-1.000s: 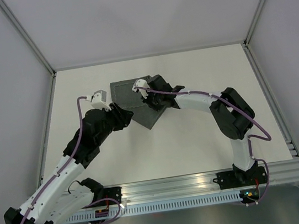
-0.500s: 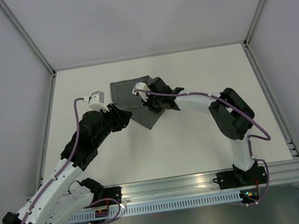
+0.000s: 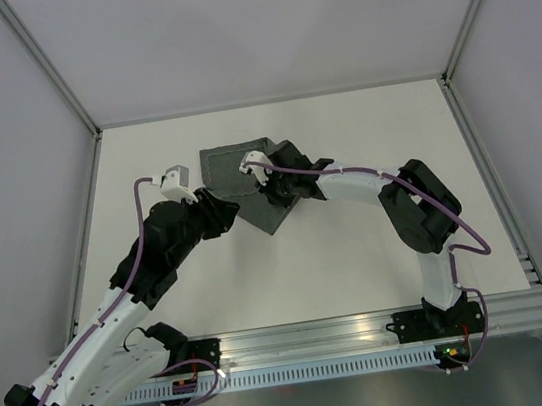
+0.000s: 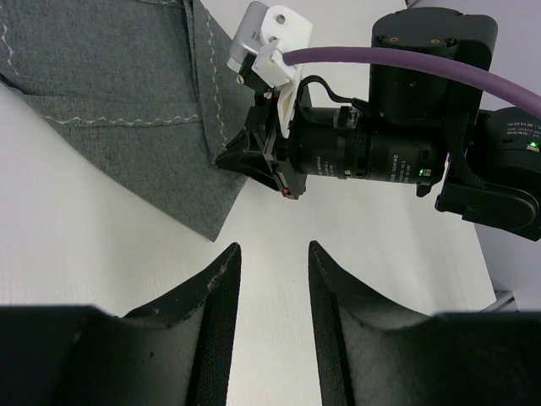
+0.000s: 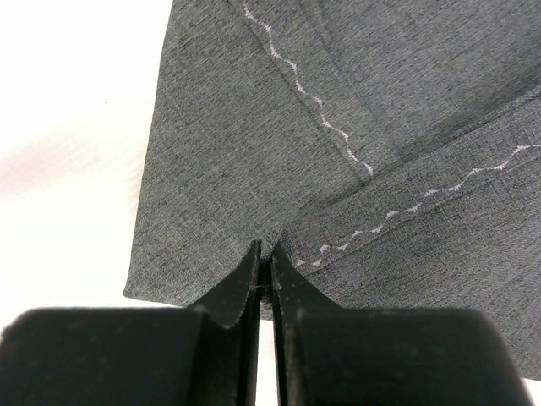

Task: Fold the napkin, place the utensils inside, and roll it up
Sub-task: Fold the napkin at the center of the board.

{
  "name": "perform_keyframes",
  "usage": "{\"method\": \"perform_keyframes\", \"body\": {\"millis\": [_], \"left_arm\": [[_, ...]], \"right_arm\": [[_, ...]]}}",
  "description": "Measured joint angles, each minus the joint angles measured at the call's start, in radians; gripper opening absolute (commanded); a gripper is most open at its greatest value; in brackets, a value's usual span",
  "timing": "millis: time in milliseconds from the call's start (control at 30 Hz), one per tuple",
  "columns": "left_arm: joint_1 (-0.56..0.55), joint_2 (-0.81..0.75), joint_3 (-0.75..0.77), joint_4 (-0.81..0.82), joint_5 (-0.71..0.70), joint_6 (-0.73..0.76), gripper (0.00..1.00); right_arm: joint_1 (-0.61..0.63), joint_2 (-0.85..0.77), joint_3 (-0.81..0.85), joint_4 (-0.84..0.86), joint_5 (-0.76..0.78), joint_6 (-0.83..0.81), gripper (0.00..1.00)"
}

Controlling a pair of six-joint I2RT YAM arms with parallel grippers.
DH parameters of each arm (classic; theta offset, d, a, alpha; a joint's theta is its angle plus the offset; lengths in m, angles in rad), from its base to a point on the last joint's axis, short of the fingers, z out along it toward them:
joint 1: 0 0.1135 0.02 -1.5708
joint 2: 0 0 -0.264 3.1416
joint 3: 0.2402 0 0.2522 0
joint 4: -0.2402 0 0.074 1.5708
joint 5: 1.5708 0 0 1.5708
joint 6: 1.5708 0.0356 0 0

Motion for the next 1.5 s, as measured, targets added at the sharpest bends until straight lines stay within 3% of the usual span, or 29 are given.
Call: {"method": "perform_keyframes", "body": {"millis": [167,667,1167,1367,1500], "left_arm": [[0.0,0.0,0.0,-0.001,0.0,0.0,0.43],[0.0,0.0,0.0,-0.003,0.0,0.0,0.44],[0.0,-0.008,0.0,-0.003,-0.004,0.0,0.46],[0.0,-0.002,-0.027,-0.003,-0.073,-0.006,0.42],[-0.001,0.081,-0.034,-0.002,-0.156,-0.03,0.39]], "right_arm": [[0.0,0.0,0.0,-0.016,-0.016,0.002,0.15],[0.0,0.0,0.008,-0.072,-0.071,0.029,0.47],[-0.024,0.001,0.121,-0.15,-0.155,0.1,0.49],[-0.142,0.007,0.228,-0.188,-0.165,0.131,0.49],[-0.23,0.038,0.322,-0.198,-0.156,0.14,0.51]]}}
